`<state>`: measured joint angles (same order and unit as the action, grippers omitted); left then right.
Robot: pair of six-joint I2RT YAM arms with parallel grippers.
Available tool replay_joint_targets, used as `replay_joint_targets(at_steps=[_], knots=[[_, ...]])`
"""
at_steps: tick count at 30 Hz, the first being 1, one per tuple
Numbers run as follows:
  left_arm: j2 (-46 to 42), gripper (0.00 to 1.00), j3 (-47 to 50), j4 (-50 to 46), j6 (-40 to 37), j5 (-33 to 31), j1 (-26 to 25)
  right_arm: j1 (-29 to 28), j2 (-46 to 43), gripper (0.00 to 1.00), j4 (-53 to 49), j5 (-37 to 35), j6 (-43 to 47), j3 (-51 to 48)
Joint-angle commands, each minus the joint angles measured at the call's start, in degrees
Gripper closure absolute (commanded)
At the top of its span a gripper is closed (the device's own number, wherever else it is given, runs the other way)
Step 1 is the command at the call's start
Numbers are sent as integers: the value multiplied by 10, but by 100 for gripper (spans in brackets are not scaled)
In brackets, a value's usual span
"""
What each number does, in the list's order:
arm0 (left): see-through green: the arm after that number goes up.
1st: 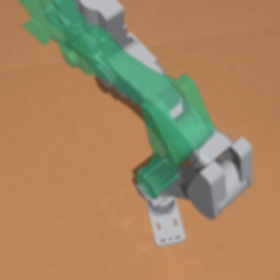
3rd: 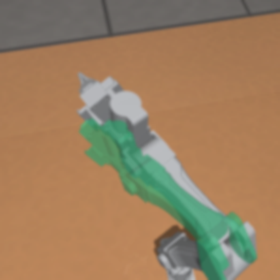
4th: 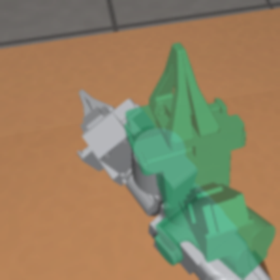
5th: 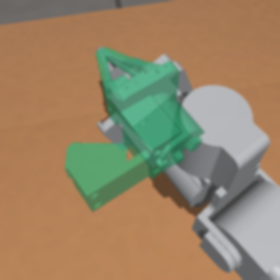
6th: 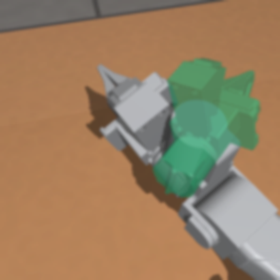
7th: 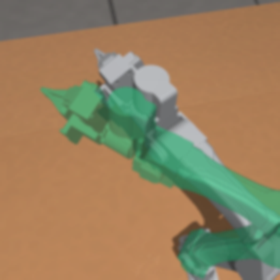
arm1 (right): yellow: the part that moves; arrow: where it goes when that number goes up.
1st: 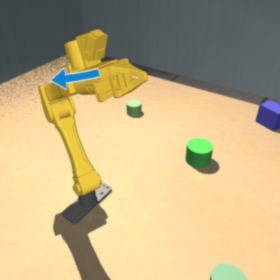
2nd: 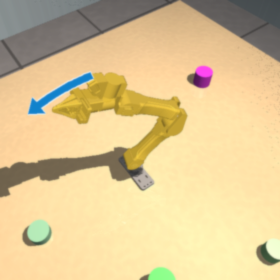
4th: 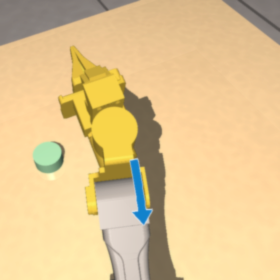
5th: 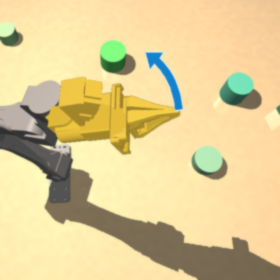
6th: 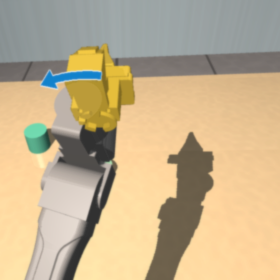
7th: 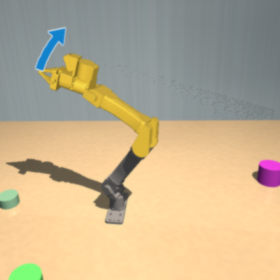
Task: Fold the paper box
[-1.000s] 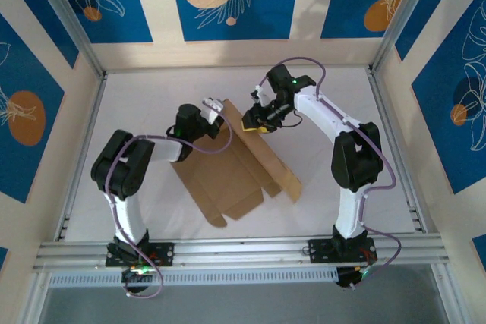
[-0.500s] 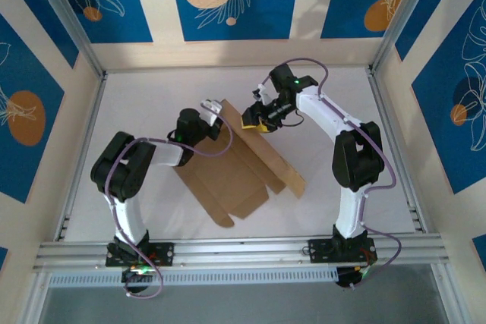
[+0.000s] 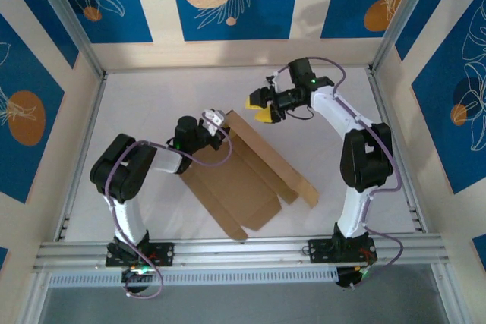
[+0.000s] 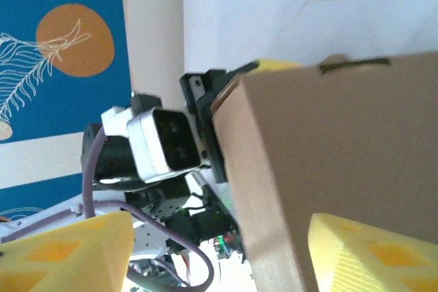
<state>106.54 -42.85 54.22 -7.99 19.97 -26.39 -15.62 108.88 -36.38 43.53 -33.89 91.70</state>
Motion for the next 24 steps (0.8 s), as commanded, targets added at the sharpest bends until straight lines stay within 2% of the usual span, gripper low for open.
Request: replay_joint_targets(at_steps=[1, 2, 5, 6, 9, 13, 24], knots=[[-12, 100, -8, -22, -13, 37, -5, 13, 48, 47, -19, -34, -48, 49], [-12, 100, -9, -23, -13, 36, -5, 11, 66, 57, -35, -54, -52, 68], [-11, 100, -13, -31, -12, 28, -6, 2, 132, 92, -91, -76, -61, 133], [-10, 100, -15, -34, -10, 21, -6, -5, 153, 99, -115, -81, -57, 154], [-9, 100, -22, -44, -9, 0, -10, -31, 192, 100, -156, -110, -48, 191], [-7, 100, -32, -62, -20, -37, -22, -56, 208, 100, -155, -116, -48, 181], [-9, 100, -22, -45, -27, -132, -45, -83, 221, 100, -139, -91, -41, 141]])
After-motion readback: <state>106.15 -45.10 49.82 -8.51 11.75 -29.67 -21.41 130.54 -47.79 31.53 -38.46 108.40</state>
